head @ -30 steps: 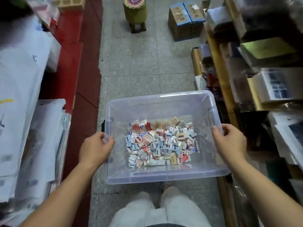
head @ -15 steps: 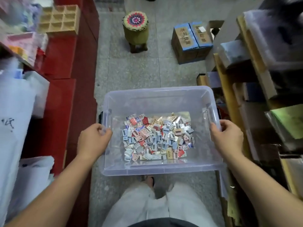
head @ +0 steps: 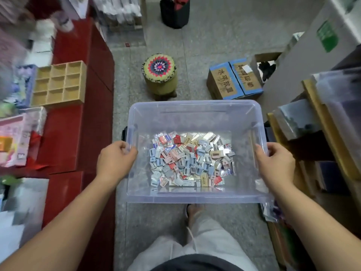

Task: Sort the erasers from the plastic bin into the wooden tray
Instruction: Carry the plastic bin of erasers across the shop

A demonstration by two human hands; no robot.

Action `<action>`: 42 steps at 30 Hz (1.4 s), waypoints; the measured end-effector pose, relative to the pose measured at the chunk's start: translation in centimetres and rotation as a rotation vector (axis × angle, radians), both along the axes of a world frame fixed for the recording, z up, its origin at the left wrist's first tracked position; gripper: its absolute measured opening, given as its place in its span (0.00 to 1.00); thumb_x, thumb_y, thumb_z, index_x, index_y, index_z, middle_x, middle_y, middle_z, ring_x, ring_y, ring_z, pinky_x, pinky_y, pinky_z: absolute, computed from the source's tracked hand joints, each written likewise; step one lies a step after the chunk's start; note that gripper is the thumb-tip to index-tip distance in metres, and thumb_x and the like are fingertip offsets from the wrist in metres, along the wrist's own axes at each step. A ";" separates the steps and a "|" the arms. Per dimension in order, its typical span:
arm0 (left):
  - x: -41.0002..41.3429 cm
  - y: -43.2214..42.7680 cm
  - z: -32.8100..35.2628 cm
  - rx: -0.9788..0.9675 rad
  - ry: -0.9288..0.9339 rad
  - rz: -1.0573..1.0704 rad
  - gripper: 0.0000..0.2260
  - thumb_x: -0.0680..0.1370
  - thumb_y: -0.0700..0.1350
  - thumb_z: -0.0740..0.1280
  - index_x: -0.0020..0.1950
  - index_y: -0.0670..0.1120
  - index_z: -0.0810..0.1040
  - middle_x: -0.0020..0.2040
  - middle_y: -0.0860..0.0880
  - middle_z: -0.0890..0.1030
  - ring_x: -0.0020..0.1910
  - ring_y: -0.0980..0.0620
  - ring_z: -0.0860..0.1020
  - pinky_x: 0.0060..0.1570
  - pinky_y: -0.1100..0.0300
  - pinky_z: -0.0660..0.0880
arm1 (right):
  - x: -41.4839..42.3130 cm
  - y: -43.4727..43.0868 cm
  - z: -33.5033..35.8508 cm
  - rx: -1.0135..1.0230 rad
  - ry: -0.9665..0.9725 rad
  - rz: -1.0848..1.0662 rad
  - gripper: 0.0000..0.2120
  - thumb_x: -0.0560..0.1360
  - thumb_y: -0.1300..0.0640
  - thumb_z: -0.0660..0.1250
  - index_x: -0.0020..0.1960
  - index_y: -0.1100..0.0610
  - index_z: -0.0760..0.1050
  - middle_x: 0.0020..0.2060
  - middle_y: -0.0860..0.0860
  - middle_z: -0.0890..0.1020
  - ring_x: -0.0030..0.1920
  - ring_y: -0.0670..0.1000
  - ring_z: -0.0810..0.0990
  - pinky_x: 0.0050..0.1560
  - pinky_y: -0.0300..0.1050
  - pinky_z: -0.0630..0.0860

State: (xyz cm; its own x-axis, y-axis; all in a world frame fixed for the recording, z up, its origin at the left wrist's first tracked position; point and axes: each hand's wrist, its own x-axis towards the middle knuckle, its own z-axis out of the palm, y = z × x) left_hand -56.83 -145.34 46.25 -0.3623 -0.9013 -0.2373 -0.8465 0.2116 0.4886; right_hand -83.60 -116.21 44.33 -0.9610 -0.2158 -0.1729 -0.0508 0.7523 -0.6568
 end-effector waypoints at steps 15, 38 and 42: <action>-33.2 -28.9 -0.9 0.053 0.002 -0.183 0.09 0.77 0.49 0.67 0.41 0.45 0.79 0.34 0.49 0.81 0.36 0.49 0.78 0.35 0.56 0.68 | -26.4 -23.8 -1.2 0.039 -0.001 -0.201 0.10 0.78 0.47 0.68 0.46 0.54 0.79 0.34 0.45 0.79 0.34 0.48 0.75 0.35 0.45 0.65; -95.8 -42.3 -13.9 0.015 -0.198 -0.991 0.10 0.80 0.50 0.63 0.44 0.45 0.74 0.35 0.47 0.79 0.34 0.44 0.78 0.35 0.54 0.72 | -55.7 -35.2 -17.7 0.048 -0.280 -1.001 0.15 0.78 0.47 0.68 0.41 0.57 0.73 0.34 0.53 0.78 0.40 0.62 0.80 0.43 0.55 0.79; -101.9 -41.1 -18.6 0.041 -0.238 -1.110 0.09 0.79 0.51 0.63 0.44 0.46 0.73 0.37 0.45 0.81 0.37 0.42 0.81 0.41 0.52 0.77 | -58.2 -36.6 -21.2 0.107 -0.335 -1.182 0.14 0.78 0.47 0.66 0.41 0.56 0.72 0.33 0.52 0.76 0.38 0.63 0.81 0.41 0.54 0.79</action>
